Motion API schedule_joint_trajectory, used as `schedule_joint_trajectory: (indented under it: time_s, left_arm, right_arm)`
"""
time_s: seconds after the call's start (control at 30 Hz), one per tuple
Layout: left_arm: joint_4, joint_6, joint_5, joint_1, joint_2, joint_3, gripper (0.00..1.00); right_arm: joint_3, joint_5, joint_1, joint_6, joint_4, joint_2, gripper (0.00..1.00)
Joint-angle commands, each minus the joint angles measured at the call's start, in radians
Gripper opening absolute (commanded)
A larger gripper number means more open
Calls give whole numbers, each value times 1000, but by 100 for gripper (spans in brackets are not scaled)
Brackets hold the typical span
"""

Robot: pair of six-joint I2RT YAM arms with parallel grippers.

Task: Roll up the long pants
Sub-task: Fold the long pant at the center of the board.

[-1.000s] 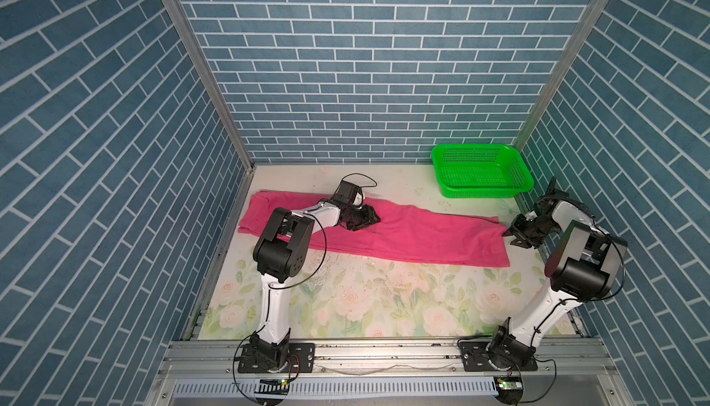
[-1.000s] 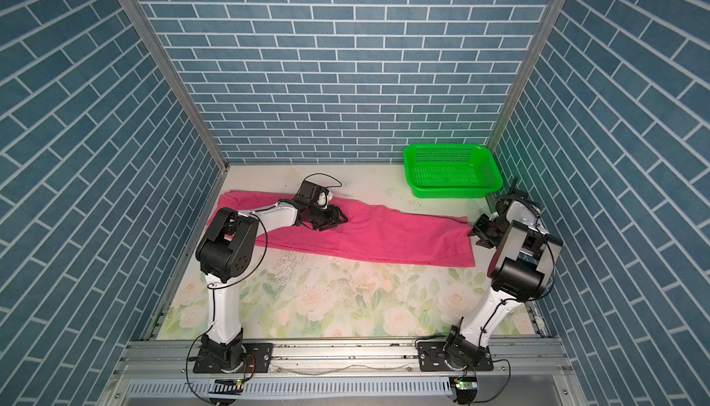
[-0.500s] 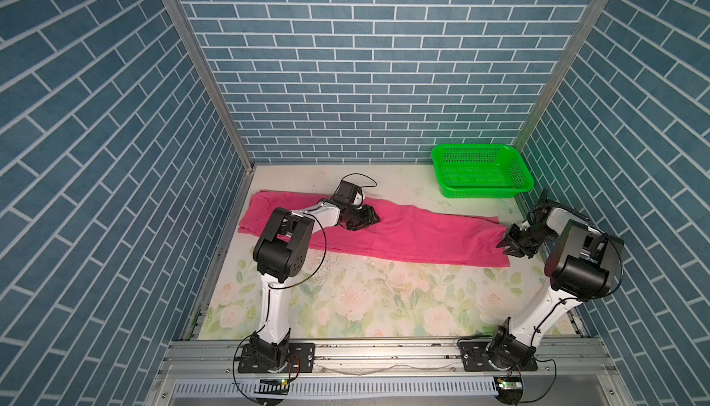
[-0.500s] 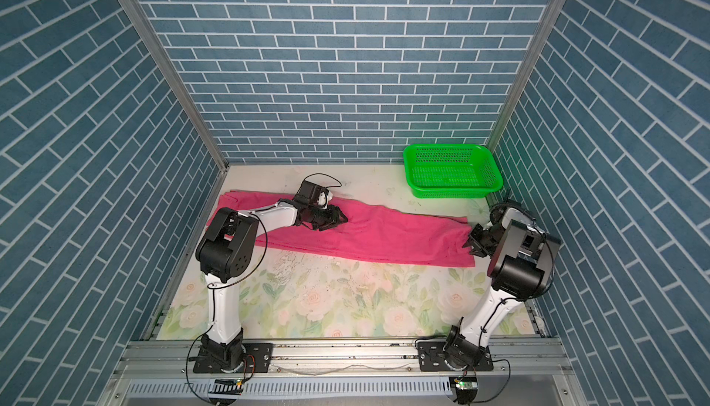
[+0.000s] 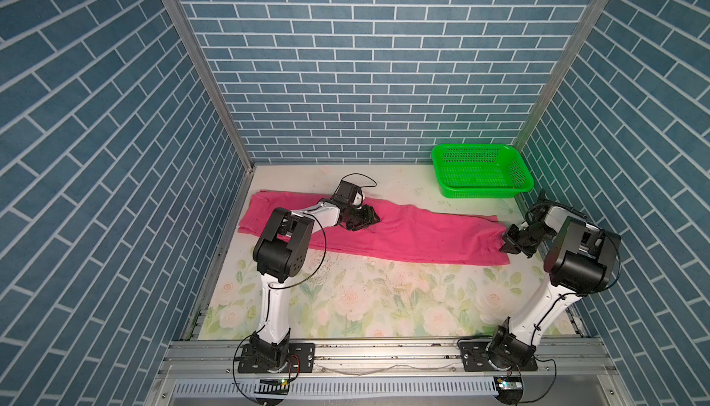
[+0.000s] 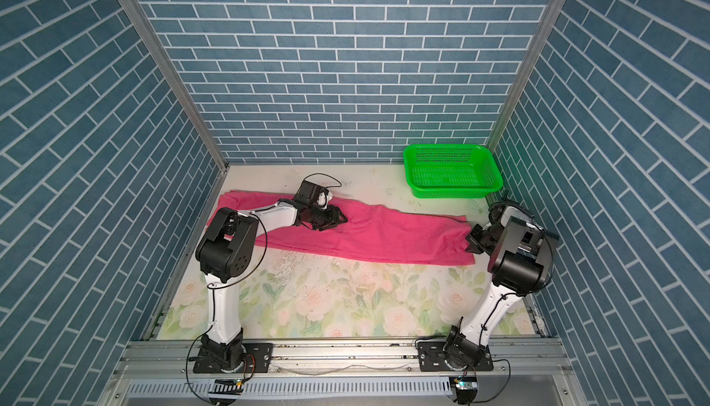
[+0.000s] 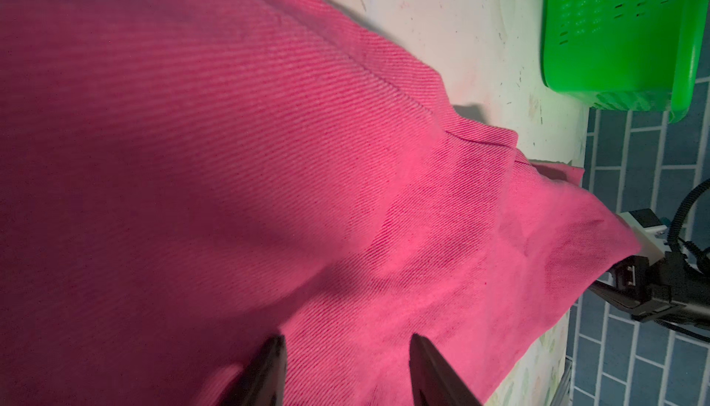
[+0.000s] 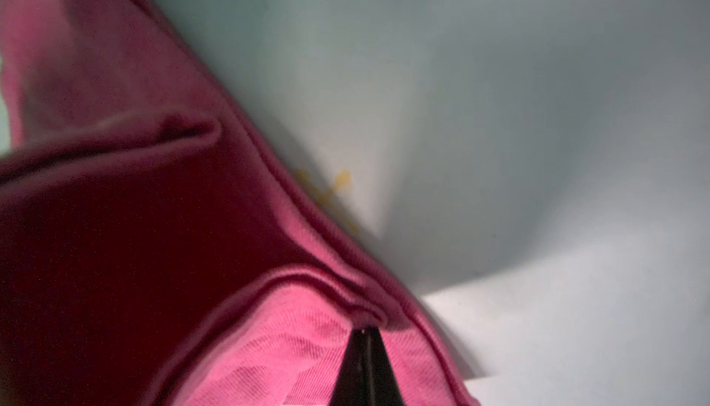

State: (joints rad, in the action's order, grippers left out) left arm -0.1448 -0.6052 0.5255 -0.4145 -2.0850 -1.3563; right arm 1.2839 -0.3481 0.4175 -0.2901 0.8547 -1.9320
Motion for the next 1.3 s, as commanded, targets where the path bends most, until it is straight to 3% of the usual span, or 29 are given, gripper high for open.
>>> schedule_joint_trajectory:
  time_s: [0.0,0.13,0.23,0.33,0.8,1.27]
  left_arm:
    - [-73,15,-28,15,-19,10,57]
    - [-69,13,-27,15,-35,-10,56]
    - [-67,12,-23,16,-50,-28,56]
    - [-71,13,-22,14,-61,-44,56]
    - [-88,24,-28,27,-28,-4,56]
    - [-96,28,-30,33,-27,-2,56]
  right_arm:
    - [5,31,-10,14,24,6,0]
    - [-12,29,-9,10,60,93,0]
    - [-29,21,-9,1,70,133,25]
    - [-50,17,-9,-6,59,130,33]
    - [5,27,-35,-47,-11,-3,33]
    - [88,66,-39,-61,-15,-71,22]
